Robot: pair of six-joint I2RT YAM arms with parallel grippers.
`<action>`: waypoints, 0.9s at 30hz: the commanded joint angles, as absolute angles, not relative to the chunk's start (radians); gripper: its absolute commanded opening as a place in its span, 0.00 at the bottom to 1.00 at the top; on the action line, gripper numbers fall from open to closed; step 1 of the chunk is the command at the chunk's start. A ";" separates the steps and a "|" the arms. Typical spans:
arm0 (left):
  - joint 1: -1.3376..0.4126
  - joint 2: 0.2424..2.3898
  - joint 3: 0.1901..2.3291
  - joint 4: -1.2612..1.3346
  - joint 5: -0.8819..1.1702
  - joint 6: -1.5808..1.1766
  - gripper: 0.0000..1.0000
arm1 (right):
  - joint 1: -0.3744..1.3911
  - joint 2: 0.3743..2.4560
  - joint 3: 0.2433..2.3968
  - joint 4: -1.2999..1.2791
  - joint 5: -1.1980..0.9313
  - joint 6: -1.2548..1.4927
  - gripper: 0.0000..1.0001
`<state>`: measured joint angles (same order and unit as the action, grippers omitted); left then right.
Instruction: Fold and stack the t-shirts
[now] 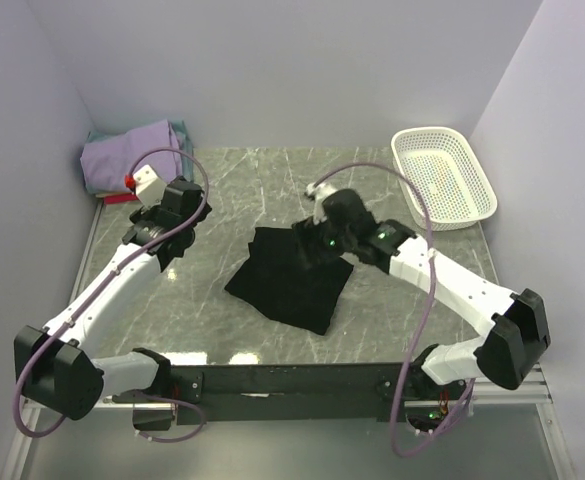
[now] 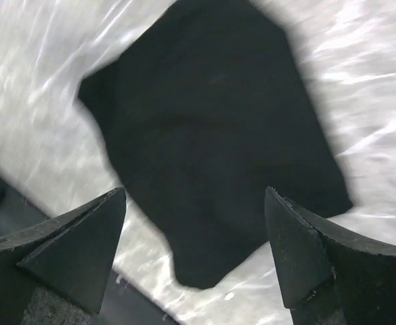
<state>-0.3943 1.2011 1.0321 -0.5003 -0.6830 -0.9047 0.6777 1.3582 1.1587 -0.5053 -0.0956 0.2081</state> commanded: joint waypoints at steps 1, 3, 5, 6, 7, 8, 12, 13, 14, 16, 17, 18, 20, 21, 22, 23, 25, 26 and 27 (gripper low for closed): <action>-0.377 1.221 1.066 -0.558 -0.720 -0.965 1.00 | 0.817 1.338 1.111 -0.508 -0.084 0.187 0.89; -0.371 1.230 1.066 -0.566 -0.712 -0.973 1.00 | 0.862 1.380 1.109 -0.509 -0.066 0.176 0.89; -0.371 1.230 1.062 -0.568 -0.706 -0.977 0.99 | 0.925 1.419 1.118 -0.518 -0.023 0.181 0.88; -0.370 1.226 1.062 -0.569 -0.707 -0.980 0.99 | 0.948 1.442 1.114 -0.500 -0.005 0.181 0.88; -0.371 1.221 1.057 -0.569 -0.709 -0.980 0.99 | 0.980 1.457 1.115 -0.496 -0.002 0.179 0.89; -0.370 1.216 1.052 -0.566 -0.713 -0.977 0.99 | 0.994 1.476 1.123 -0.499 -0.002 0.183 0.89; -0.361 1.186 1.032 -0.539 -0.703 -0.970 1.00 | 1.060 1.599 1.169 -0.485 0.057 0.157 0.89; -0.356 1.184 1.028 -0.529 -0.696 -0.957 0.99 | 1.071 1.621 1.193 -0.485 0.067 0.152 0.88; -0.354 1.183 1.029 -0.531 -0.693 -0.956 1.00 | 1.087 1.640 1.204 -0.480 0.087 0.146 0.89; -0.351 1.184 1.031 -0.534 -0.687 -0.954 1.00 | 1.104 1.692 1.239 -0.460 0.092 0.129 0.89; -0.351 1.186 1.031 -0.531 -0.683 -0.948 0.99 | 1.109 1.712 1.253 -0.457 0.101 0.126 0.88; -0.350 1.189 1.031 -0.531 -0.680 -0.946 0.99 | 1.123 1.745 1.268 -0.448 0.126 0.111 0.88; -0.347 1.192 1.034 -0.534 -0.673 -0.943 1.00 | 1.130 1.781 1.322 -0.454 0.138 0.097 0.89; -0.347 1.190 1.034 -0.537 -0.670 -0.942 0.99 | 1.138 1.816 1.345 -0.471 0.156 0.081 0.89; -0.345 1.192 1.031 -0.535 -0.669 -0.940 1.00 | 1.143 1.828 1.380 -0.474 0.173 0.074 0.89; -0.344 1.189 1.028 -0.535 -0.669 -0.939 1.00 | 1.147 1.842 1.397 -0.479 0.184 0.066 0.89; -0.341 1.175 1.019 -0.522 -0.658 -0.931 1.00 | 1.161 1.879 1.445 -0.506 0.201 0.048 0.89; -0.339 1.170 1.014 -0.515 -0.654 -0.927 0.99 | 1.164 1.890 1.459 -0.511 0.202 0.041 0.89; -0.337 1.164 1.011 -0.511 -0.650 -0.923 1.00 | 1.166 1.916 1.469 -0.518 0.199 0.031 0.89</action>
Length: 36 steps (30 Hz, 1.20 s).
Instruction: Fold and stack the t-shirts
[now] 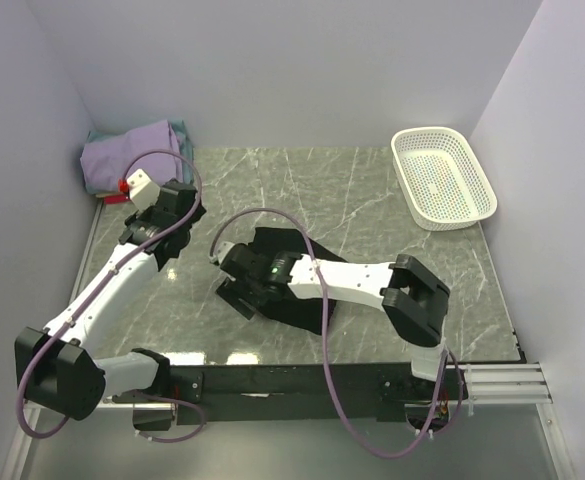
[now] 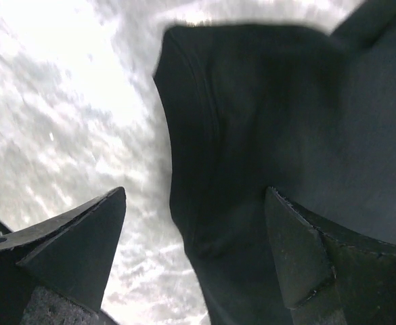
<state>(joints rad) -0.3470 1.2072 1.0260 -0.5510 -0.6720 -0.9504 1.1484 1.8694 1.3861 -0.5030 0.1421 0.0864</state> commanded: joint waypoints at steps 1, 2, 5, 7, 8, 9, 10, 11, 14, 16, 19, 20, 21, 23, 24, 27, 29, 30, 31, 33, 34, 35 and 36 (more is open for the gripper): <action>-0.336 1.161 1.008 -0.506 -0.647 -0.919 0.99 | 1.167 1.928 1.482 -0.517 0.210 0.029 0.89; -0.334 1.158 1.008 -0.503 -0.644 -0.916 1.00 | 1.167 1.943 1.486 -0.517 0.222 0.029 0.89; -0.333 1.155 1.011 -0.511 -0.646 -0.911 1.00 | 1.169 1.986 1.485 -0.512 0.247 0.023 0.89; -0.328 1.149 1.009 -0.511 -0.646 -0.910 0.99 | 1.170 2.006 1.471 -0.499 0.250 0.023 0.89; -0.330 1.147 1.008 -0.509 -0.646 -0.910 0.99 | 1.169 2.011 1.468 -0.492 0.264 0.026 0.89; -0.328 1.143 1.008 -0.508 -0.644 -0.910 0.99 | 1.172 2.019 1.462 -0.492 0.271 0.028 0.88; -0.327 1.141 1.003 -0.506 -0.643 -0.908 0.99 | 1.173 2.019 1.457 -0.486 0.285 0.029 0.88; -0.325 1.138 1.002 -0.505 -0.643 -0.908 0.99 | 1.175 2.019 1.451 -0.483 0.301 0.029 0.84; -0.324 1.134 0.996 -0.502 -0.637 -0.907 0.99 | 1.177 2.008 1.437 -0.471 0.371 0.035 0.54; -0.322 1.135 0.997 -0.500 -0.629 -0.904 0.99 | 1.177 1.979 1.437 -0.472 0.426 0.038 0.35; -0.321 1.140 0.997 -0.497 -0.624 -0.905 1.00 | 1.178 1.904 1.453 -0.476 0.462 0.031 0.06; -0.319 1.140 0.999 -0.497 -0.621 -0.905 0.99 | 1.175 1.881 1.459 -0.477 0.469 0.028 0.00; -0.319 1.140 0.999 -0.497 -0.620 -0.904 0.99 | 1.177 1.834 1.483 -0.489 0.485 0.022 0.00; -0.319 1.141 0.997 -0.495 -0.617 -0.904 0.99 | 1.175 1.789 1.515 -0.502 0.524 0.011 0.00; -0.318 1.138 0.996 -0.494 -0.617 -0.904 0.99 | 1.177 1.748 1.564 -0.527 0.540 0.009 0.00; -0.316 1.134 0.991 -0.494 -0.615 -0.900 0.99 | 1.175 1.688 1.661 -0.551 0.580 -0.043 0.00; -0.313 1.132 0.991 -0.495 -0.615 -0.903 0.99 | 1.174 1.678 1.715 -0.587 0.603 -0.057 0.00; -0.313 1.129 0.992 -0.494 -0.615 -0.904 0.99 | 1.175 1.674 1.774 -0.616 0.609 -0.063 0.00; -0.310 1.126 0.988 -0.492 -0.617 -0.905 0.99 | 1.174 1.672 1.798 -0.620 0.607 -0.064 0.00; -0.307 1.123 0.988 -0.495 -0.621 -0.914 0.99 | 1.175 1.661 1.886 -0.644 0.586 -0.063 0.00; -0.302 1.121 0.988 -0.500 -0.626 -0.920 0.99 | 1.177 1.654 1.914 -0.644 0.572 -0.061 0.00; -0.301 1.120 0.989 -0.503 -0.629 -0.926 1.00 | 1.177 1.646 1.937 -0.638 0.557 -0.066 0.00; -0.299 1.117 0.988 -0.506 -0.632 -0.933 0.99 | 1.181 1.628 1.984 -0.624 0.564 -0.075 0.00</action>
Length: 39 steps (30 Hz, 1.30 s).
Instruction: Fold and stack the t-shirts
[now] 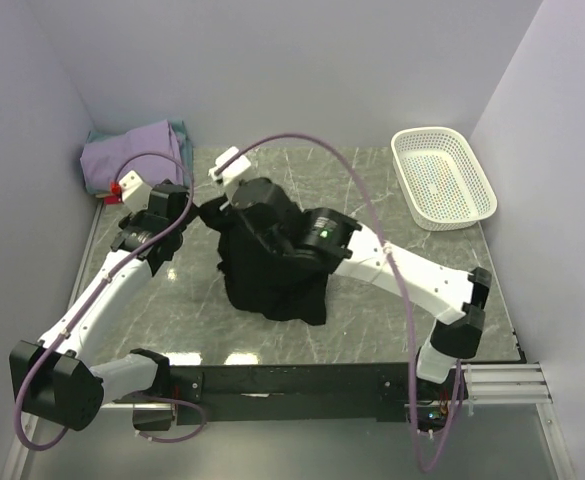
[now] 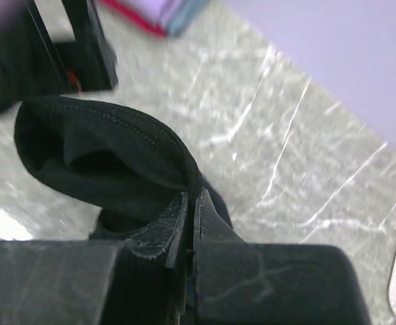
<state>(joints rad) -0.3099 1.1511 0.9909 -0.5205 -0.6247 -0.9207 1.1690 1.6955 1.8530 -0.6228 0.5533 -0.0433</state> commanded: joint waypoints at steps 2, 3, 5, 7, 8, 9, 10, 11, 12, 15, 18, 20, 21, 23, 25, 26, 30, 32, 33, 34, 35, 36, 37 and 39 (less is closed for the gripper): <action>-0.290 1.115 0.988 -0.505 -0.629 -0.937 1.00 | 1.181 1.618 2.041 -0.626 0.581 -0.089 0.00; -0.287 1.114 0.988 -0.506 -0.627 -0.939 0.99 | 1.184 1.608 2.093 -0.620 0.597 -0.104 0.00; -0.278 1.111 0.986 -0.502 -0.620 -0.936 0.99 | 1.184 1.595 2.124 -0.604 0.603 -0.120 0.00; -0.268 1.112 0.991 -0.506 -0.615 -0.934 1.00 | 1.184 1.556 2.109 -0.546 0.667 -0.153 0.00; -0.265 1.114 0.991 -0.508 -0.612 -0.936 1.00 | 1.183 1.516 2.076 -0.505 0.727 -0.170 0.00; -0.264 1.114 0.992 -0.506 -0.606 -0.931 0.99 | 1.177 1.496 1.977 -0.409 0.783 -0.233 0.06; -0.261 1.114 0.992 -0.502 -0.600 -0.931 1.00 | 1.163 1.487 1.947 -0.402 0.822 -0.245 0.07; -0.261 1.115 0.992 -0.500 -0.586 -0.930 0.99 | 1.087 1.496 1.938 -0.428 0.840 -0.226 0.07; -0.261 1.115 0.991 -0.496 -0.578 -0.928 0.99 | 1.039 1.499 1.922 -0.498 0.821 -0.140 0.03; -0.261 1.120 0.983 -0.466 -0.531 -0.913 0.99 | 0.818 1.471 1.759 -0.481 0.697 -0.002 0.00; -0.261 1.124 0.974 -0.424 -0.471 -0.859 0.99 | 0.666 1.439 1.597 -0.434 0.620 0.088 0.00; -0.261 1.123 0.962 -0.391 -0.428 -0.825 0.99 | 0.605 1.446 1.545 -0.434 0.576 0.119 0.00; -0.261 1.118 0.956 -0.341 -0.349 -0.778 0.99 | 0.568 1.450 1.513 -0.446 0.560 0.145 0.00; -0.261 1.111 0.914 -0.281 -0.251 -0.732 1.00 | 0.540 1.453 1.468 -0.427 0.546 0.149 0.00; -0.261 1.106 0.867 -0.197 -0.116 -0.700 0.99 | 0.511 1.453 1.422 -0.407 0.535 0.156 0.00; -0.261 1.112 0.856 -0.178 -0.086 -0.698 1.00 | 0.502 1.451 1.411 -0.405 0.525 0.155 0.00; -0.265 1.192 0.845 -0.166 -0.008 -0.721 0.99 | 0.468 1.439 1.382 -0.397 0.499 0.163 0.00; -0.296 1.224 0.839 -0.160 0.006 -0.718 1.00 | 0.456 1.437 1.379 -0.397 0.479 0.166 0.00; -0.333 1.251 0.830 -0.160 0.003 -0.710 0.99 | 0.456 1.437 1.376 -0.394 0.469 0.164 0.00; -0.351 1.264 0.827 -0.160 0.003 -0.706 0.99 | 0.453 1.437 1.374 -0.396 0.465 0.164 0.00; -0.370 1.282 0.822 -0.161 -0.064 -0.703 0.99 | 0.451 1.442 1.373 -0.394 0.456 0.163 0.00; -0.399 1.290 0.815 -0.161 -0.081 -0.696 0.99 | 0.451 1.442 1.371 -0.396 0.446 0.163 0.00; -0.408 1.296 0.807 -0.163 -0.096 -0.696 0.99 | 0.448 1.446 1.370 -0.397 0.440 0.164 0.00; -0.431 1.304 0.786 -0.153 -0.115 -0.696 0.99 | 0.445 1.451 1.362 -0.396 0.423 0.169 0.00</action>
